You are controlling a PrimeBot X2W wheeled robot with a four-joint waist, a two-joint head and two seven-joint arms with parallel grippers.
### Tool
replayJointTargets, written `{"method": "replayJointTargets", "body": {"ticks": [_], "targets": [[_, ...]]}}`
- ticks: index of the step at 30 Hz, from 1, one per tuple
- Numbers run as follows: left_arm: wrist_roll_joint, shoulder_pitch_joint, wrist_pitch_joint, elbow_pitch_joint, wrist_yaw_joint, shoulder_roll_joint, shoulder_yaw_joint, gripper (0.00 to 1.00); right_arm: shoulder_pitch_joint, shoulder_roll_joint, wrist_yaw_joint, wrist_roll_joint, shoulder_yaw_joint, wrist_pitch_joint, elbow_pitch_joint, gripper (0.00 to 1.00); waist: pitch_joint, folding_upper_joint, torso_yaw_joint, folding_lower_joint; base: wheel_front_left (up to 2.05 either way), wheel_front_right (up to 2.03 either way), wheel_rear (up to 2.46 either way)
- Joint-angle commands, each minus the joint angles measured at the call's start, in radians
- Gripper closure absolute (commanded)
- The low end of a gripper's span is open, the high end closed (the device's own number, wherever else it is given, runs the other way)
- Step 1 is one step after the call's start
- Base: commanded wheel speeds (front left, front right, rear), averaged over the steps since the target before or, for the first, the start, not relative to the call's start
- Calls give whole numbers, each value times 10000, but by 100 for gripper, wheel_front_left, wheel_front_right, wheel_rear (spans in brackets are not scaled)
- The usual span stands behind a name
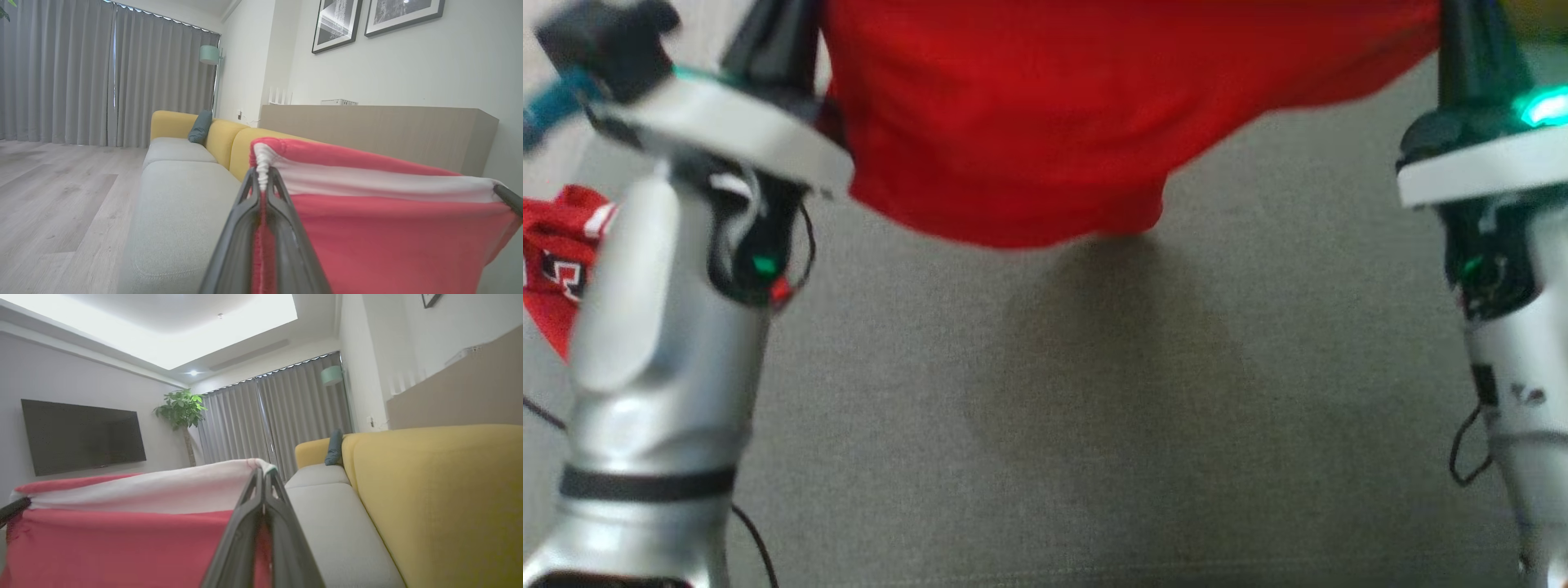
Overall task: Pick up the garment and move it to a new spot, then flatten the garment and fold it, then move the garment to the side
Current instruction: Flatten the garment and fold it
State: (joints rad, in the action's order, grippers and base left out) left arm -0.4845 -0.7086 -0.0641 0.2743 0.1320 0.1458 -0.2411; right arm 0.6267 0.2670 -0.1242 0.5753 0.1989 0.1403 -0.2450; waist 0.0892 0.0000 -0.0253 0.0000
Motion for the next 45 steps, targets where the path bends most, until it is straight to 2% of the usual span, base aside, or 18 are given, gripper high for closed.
{"method": "replayJointTargets", "body": {"ticks": [1,5,8,12,16,20,23,27,30,38,45], "targets": [[-57,-570,47,-338,-19,413,442,100,409,79,-65,-72,50,-69,315,100,278,0,28,0,0,0,0],[-281,-1698,593,-56,-18,418,335,100,1251,61,-65,-494,169,-543,234,100,1088,0,66,0,0,0,0],[-109,-2967,571,746,-64,346,261,100,2532,-164,-65,-1059,307,-565,-400,100,2004,0,38,0,0,0,0],[412,-4330,-246,1876,-271,315,236,100,4285,-427,-65,-1975,307,99,-1592,100,2695,0,-120,0,0,0,0],[744,-5808,-1449,2973,-434,183,366,100,6141,-677,-65,-3047,-252,828,-2911,100,3133,0,-254,0,0,0,0],[734,-6875,-1868,3825,-466,-42,625,100,7487,-764,-65,-3915,-965,1106,-3862,100,3468,0,-331,0,0,0,0],[652,-7022,-1952,4360,-386,-146,803,100,7794,-805,-65,-4176,-1284,1175,-4429,100,3609,0,-372,0,0,0,0],[465,-6191,-1971,4763,-252,-310,1146,100,7189,-938,-65,-4082,-1008,1206,-4962,100,3757,0,-435,0,0,0,0],[247,-5020,-1973,5068,-149,-563,1291,100,6182,-943,-65,-3690,-504,1210,-4811,100,3837,0,-422,0,0,0,0],[-728,-1132,-1975,5381,-24,-944,1344,100,2157,-620,-65,-2030,1239,1213,-3530,100,3202,0,-499,0,0,0,0],[-1972,1169,-1975,4858,-17,-953,784,100,-112,-345,-65,-1198,1655,1214,-2565,100,2338,0,-584,0,0,0,0]]}}
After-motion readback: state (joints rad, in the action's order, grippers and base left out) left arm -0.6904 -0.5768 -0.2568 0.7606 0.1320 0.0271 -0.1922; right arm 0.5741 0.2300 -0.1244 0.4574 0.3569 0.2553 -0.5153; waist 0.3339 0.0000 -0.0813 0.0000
